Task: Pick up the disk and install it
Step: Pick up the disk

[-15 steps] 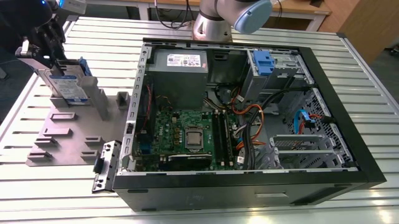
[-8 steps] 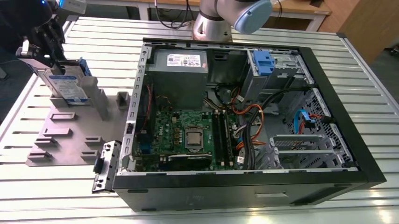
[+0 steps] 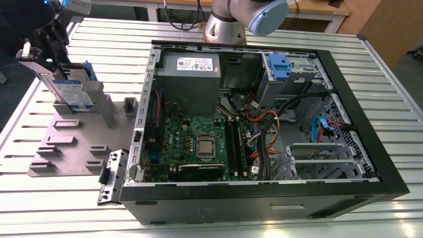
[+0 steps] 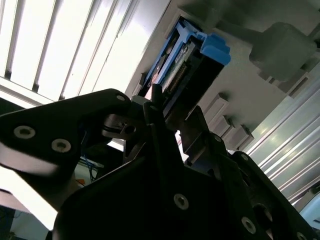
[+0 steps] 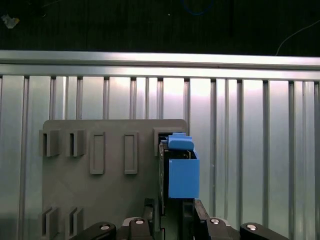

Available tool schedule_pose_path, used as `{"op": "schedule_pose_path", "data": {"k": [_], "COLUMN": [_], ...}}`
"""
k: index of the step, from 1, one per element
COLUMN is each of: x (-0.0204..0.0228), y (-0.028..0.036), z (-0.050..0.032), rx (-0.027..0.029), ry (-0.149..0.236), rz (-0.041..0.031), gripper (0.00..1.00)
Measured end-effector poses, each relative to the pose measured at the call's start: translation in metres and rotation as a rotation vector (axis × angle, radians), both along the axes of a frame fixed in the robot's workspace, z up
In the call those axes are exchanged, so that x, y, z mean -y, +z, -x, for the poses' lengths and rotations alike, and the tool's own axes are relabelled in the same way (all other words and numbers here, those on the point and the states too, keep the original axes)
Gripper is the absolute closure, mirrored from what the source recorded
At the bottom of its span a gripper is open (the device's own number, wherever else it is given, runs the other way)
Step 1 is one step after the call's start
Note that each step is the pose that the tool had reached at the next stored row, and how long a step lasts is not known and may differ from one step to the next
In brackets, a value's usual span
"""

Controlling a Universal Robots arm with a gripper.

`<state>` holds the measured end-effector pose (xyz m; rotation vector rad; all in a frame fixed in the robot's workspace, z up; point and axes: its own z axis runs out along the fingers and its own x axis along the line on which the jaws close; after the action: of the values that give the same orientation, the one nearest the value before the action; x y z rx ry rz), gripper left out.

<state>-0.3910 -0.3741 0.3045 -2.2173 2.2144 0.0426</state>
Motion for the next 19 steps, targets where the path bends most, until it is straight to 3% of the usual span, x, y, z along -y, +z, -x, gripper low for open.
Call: {"op": "schedule_pose_path", "data": {"k": [1,3,7,19], "x": [0.0000,-0.0001,-0.0005,-0.0027], "y": [0.0000,0.0001,0.0001,-0.0003], "z": [0.0000,0.0000,0.0000,-0.0013], "rx": [0.0001,0.0001,0.0015,0.0014], "ry": [0.000,0.000,0.000,0.000], "rz": [0.0000,-0.0009,-0.0129,-0.0130], "gripper": [0.58,0.58,0.58,0.58]}}
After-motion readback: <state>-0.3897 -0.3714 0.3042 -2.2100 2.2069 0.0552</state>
